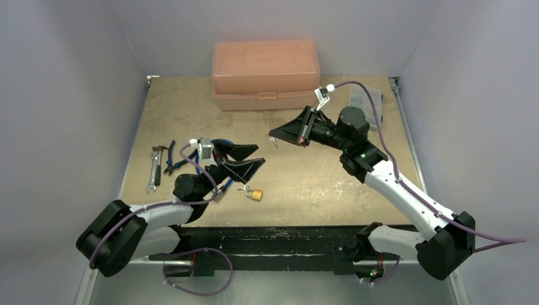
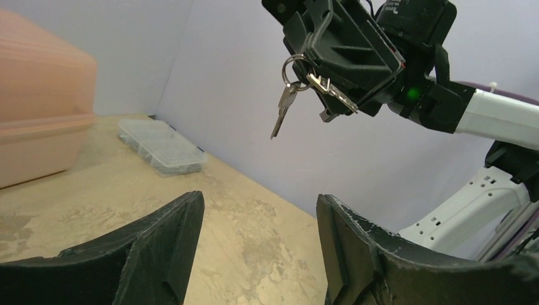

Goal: Unlock with the key

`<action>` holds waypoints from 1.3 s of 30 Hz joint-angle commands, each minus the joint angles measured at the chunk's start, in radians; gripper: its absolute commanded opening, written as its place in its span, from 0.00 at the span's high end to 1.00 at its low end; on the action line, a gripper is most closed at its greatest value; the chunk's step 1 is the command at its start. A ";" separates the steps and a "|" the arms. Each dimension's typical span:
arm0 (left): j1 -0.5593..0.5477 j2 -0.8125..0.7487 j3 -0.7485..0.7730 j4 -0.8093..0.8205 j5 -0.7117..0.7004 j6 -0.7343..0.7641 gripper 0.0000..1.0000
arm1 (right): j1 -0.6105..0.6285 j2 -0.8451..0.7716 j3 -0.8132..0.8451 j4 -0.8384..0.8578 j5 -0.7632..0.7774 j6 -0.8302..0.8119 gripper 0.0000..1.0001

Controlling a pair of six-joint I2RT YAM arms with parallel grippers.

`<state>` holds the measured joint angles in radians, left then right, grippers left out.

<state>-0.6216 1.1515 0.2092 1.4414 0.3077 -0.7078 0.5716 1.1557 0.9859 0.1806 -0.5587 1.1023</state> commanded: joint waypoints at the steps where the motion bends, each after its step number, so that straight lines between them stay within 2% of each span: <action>1: -0.037 0.054 0.063 0.253 0.047 0.127 0.30 | 0.009 -0.040 0.016 0.037 0.014 0.026 1.00; 9: -0.067 0.108 0.112 0.247 0.070 0.261 0.30 | 0.021 -0.055 -0.002 0.033 0.010 0.036 1.00; 14: -0.069 0.135 0.148 0.258 0.112 0.298 0.34 | 0.041 -0.052 -0.008 0.032 0.012 0.037 1.00; 24: -0.069 0.173 0.160 0.334 0.119 0.286 0.47 | 0.075 -0.032 -0.022 0.035 0.026 0.037 1.00; 39: -0.070 0.131 0.150 0.335 0.136 0.263 0.51 | 0.094 -0.011 -0.058 0.057 0.041 0.040 1.00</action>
<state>-0.6880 1.3102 0.3412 1.4883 0.4240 -0.4351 0.6567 1.1366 0.9417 0.1902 -0.5369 1.1347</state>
